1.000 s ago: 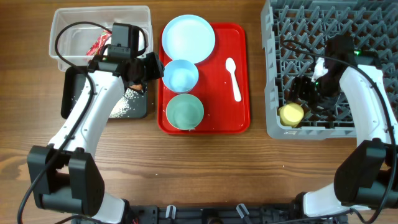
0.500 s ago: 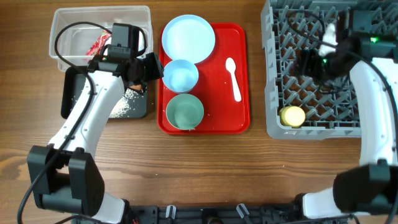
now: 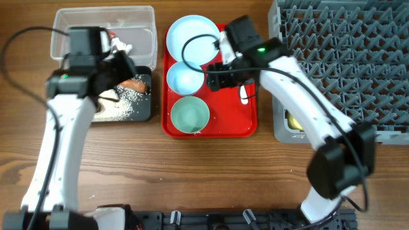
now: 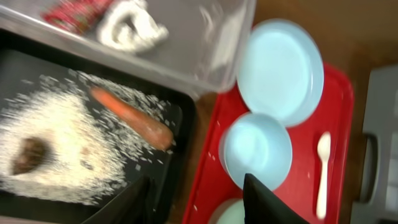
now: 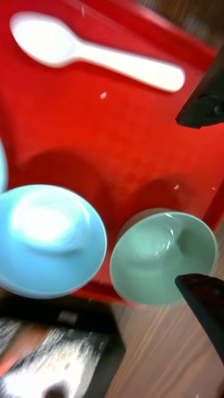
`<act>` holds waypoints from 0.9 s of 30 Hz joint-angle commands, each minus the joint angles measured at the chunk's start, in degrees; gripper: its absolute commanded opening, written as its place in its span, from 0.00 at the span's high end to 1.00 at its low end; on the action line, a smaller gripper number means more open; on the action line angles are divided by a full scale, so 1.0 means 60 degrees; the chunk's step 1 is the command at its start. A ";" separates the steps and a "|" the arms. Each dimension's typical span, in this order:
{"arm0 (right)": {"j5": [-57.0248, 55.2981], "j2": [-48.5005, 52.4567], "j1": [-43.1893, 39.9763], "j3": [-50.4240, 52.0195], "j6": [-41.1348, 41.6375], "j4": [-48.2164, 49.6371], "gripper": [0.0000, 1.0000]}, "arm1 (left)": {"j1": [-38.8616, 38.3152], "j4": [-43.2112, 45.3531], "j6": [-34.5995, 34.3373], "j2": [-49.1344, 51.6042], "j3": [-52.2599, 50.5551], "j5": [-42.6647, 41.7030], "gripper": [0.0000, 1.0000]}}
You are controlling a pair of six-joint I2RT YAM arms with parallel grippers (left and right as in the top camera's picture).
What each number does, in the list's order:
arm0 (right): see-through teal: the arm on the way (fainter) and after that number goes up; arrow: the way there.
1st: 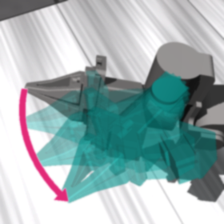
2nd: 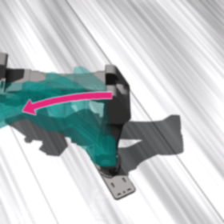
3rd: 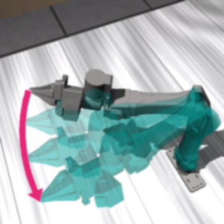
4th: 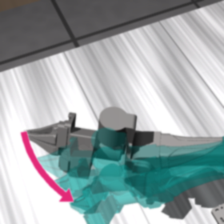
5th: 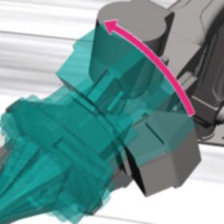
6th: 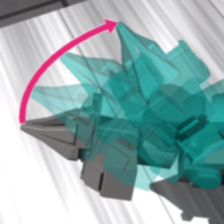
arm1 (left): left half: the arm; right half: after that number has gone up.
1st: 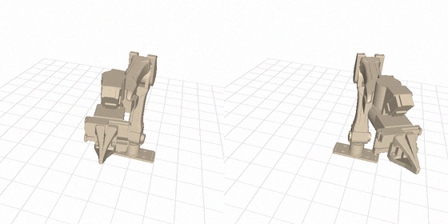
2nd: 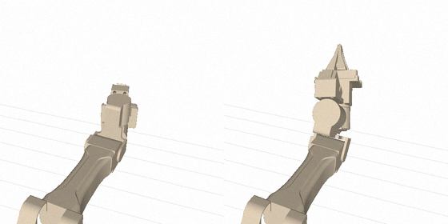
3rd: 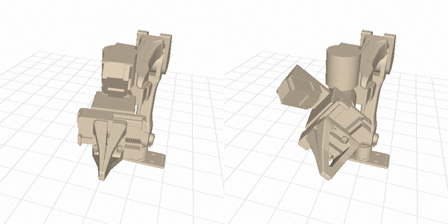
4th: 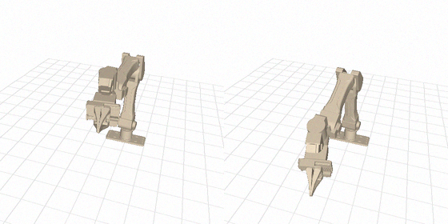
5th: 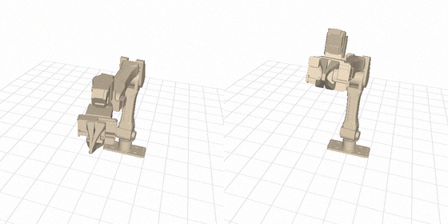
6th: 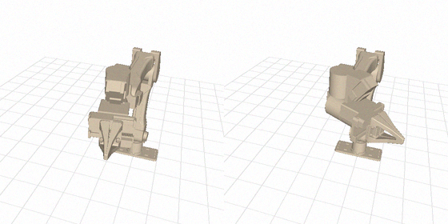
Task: Sort waste into correct bins and load items into the dishwasher rack
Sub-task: 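Reach the right gripper to the green bowl and grasp its rim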
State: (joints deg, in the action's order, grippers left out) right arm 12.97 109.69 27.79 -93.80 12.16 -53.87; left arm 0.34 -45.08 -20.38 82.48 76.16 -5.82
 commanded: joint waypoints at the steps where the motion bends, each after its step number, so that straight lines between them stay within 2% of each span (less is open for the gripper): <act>1: -0.0193 0.0987 0.0357 0.0095 -0.0641 0.0076 0.28 | 0.0645 -0.0040 0.0073 -0.0444 0.0168 0.0091 0.44; 3: -0.0266 0.1501 0.0550 0.0095 -0.1027 0.0091 0.42 | 0.0801 -0.0087 0.0073 -0.0444 0.0168 0.0091 0.36; 6: -0.0339 0.1851 0.0674 0.0095 -0.1151 0.0146 0.48 | 0.0801 -0.0189 0.0076 -0.0441 0.0168 0.0091 0.32; 12: -0.0328 0.1905 0.0707 0.0251 -0.2302 0.0153 0.49 | 0.0801 -0.0335 0.0076 -0.0441 0.0168 0.0091 0.27; 14: -0.0328 0.1905 0.0707 0.0470 -0.2390 0.0313 0.52 | 0.0801 -0.0397 0.0076 -0.0441 0.0168 0.0091 0.24; 15: -0.0291 0.1905 0.0707 0.0583 -0.2390 0.0415 0.55 | 0.0801 -0.0404 0.0076 -0.0441 0.0168 0.0091 0.22; 16: -0.0291 0.1905 0.0707 0.0659 -0.2386 0.0474 0.59 | 0.0801 -0.0404 0.0076 -0.0441 0.0168 0.0091 0.16; 21: -0.0302 0.1905 0.0707 0.0940 -0.2390 0.0616 0.92 | 0.0801 -0.0401 0.0076 -0.0441 0.0168 0.0091 0.08; 22: -0.0302 0.1905 0.0707 0.0940 -0.2379 0.0627 0.96 | 0.0801 -0.0401 0.0076 -0.0441 0.0168 0.0091 0.02; 27: -0.0492 0.1585 0.0597 0.0936 -0.2069 0.0546 0.96 | 0.0801 -0.0517 0.0080 -0.0441 0.0168 0.0091 0.00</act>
State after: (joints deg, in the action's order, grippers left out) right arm 11.31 120.66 31.83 -88.84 -1.39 -50.28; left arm 4.95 -47.75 -20.23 80.44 76.16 -5.78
